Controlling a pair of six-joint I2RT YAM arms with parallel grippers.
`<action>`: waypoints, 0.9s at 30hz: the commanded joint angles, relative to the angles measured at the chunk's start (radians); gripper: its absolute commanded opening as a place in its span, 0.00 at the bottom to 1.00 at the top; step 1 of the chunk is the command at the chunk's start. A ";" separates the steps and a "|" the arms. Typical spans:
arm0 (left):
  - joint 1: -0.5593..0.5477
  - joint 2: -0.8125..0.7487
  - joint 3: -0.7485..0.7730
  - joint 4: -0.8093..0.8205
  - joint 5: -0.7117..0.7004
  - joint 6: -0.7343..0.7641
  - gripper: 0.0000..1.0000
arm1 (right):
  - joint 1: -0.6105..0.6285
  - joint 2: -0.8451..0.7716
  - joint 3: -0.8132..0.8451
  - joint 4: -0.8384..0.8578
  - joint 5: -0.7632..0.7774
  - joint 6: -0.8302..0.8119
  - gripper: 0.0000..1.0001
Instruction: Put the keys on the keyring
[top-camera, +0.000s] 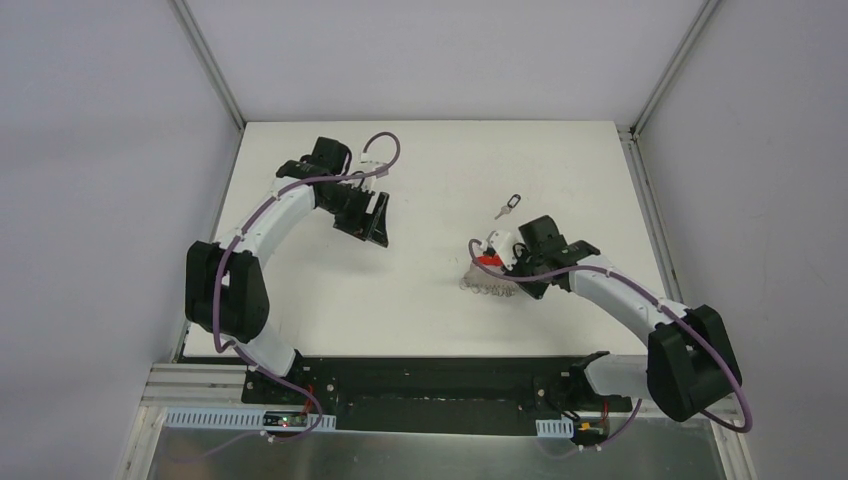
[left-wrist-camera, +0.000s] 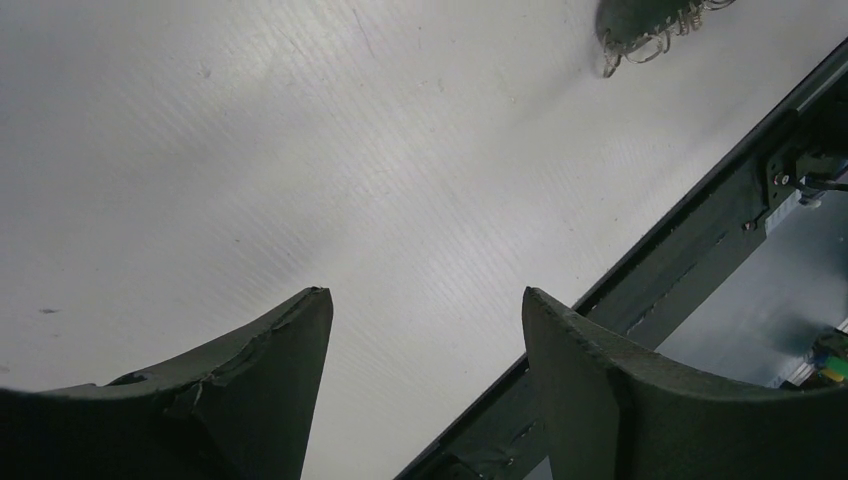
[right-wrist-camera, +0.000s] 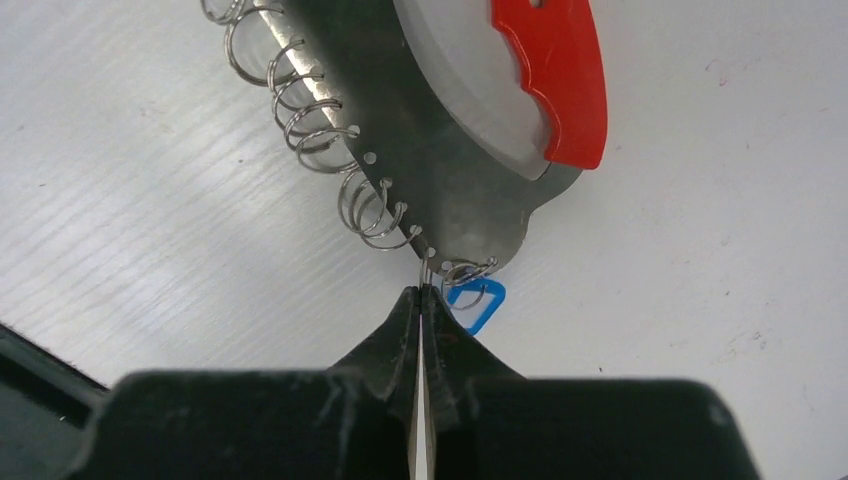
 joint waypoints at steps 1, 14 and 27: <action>0.000 -0.028 0.059 -0.030 0.073 0.085 0.70 | -0.036 -0.050 0.092 -0.103 -0.127 -0.048 0.00; -0.074 -0.103 0.068 0.118 0.227 0.092 0.62 | -0.130 -0.135 0.222 -0.097 -0.466 -0.060 0.00; -0.265 -0.134 0.209 0.130 0.235 0.164 0.56 | -0.157 -0.099 0.374 -0.008 -0.734 0.047 0.00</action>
